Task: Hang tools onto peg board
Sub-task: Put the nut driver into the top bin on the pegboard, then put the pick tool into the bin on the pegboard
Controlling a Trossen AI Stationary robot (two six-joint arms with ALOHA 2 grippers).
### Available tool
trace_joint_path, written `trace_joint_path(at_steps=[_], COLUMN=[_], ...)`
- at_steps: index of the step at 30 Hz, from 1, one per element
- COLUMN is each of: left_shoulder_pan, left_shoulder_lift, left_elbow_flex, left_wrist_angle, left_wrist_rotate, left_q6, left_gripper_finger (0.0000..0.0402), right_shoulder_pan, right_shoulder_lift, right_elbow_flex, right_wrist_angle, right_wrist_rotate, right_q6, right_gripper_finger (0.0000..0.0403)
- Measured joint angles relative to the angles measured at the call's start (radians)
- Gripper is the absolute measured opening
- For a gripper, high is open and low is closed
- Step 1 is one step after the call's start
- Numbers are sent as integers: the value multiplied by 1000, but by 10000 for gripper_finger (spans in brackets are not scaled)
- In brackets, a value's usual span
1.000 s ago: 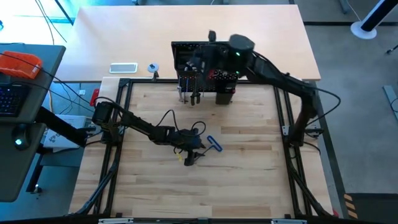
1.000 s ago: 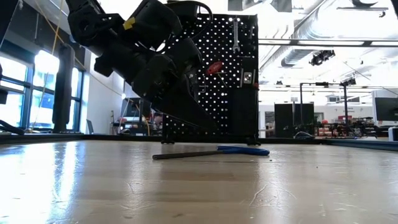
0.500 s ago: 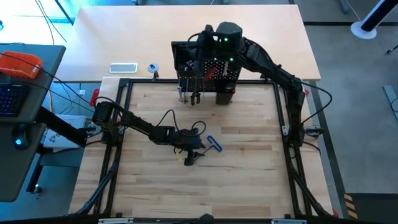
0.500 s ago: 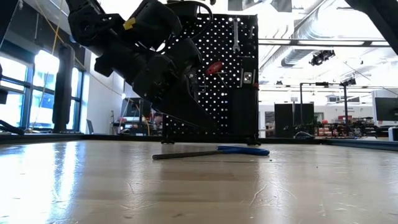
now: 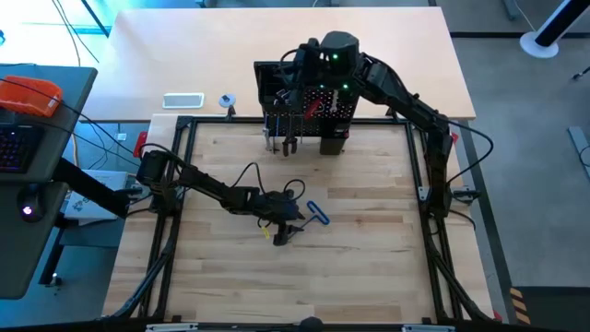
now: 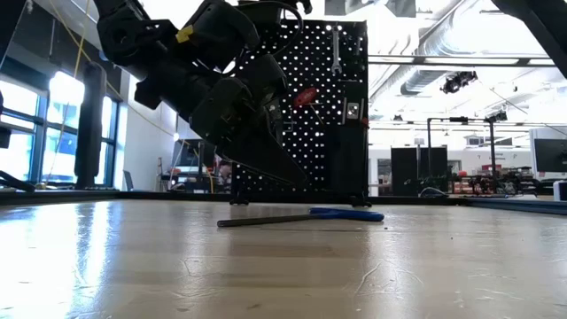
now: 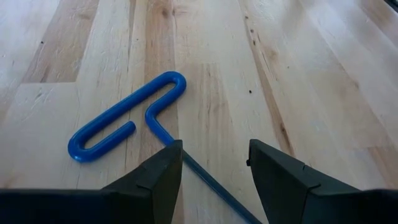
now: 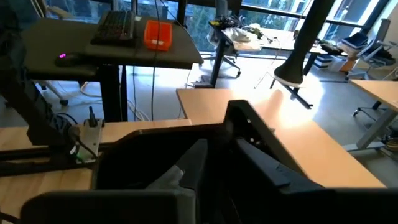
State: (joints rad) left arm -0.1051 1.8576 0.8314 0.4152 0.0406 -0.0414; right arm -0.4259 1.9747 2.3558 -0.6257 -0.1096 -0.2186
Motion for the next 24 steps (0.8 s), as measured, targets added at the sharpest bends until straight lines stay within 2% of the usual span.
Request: trace_joint_path(at_steps=[13,19,24], left_shoulder_pan=[0,8,8], left_shoulder_lift=[0,0,1], left_elbow_flex=[0,0,0], left_wrist_angle=[0,-3,-15], left_wrist_rotate=[0,1,-3], left_q6=[-9,-4,-7], left_gripper_finger=[177,177,177], right_shoulder_pan=[7,35,85], right_shoulder_lift=[-61,-157,-230], right_elbow_flex=[0,0,-1], right_wrist_angle=[-51,-90,-267], right_wrist_rotate=[-4,-4,3], right_q6=[-28,-50,-69], right_gripper_finger=[176,183,183])
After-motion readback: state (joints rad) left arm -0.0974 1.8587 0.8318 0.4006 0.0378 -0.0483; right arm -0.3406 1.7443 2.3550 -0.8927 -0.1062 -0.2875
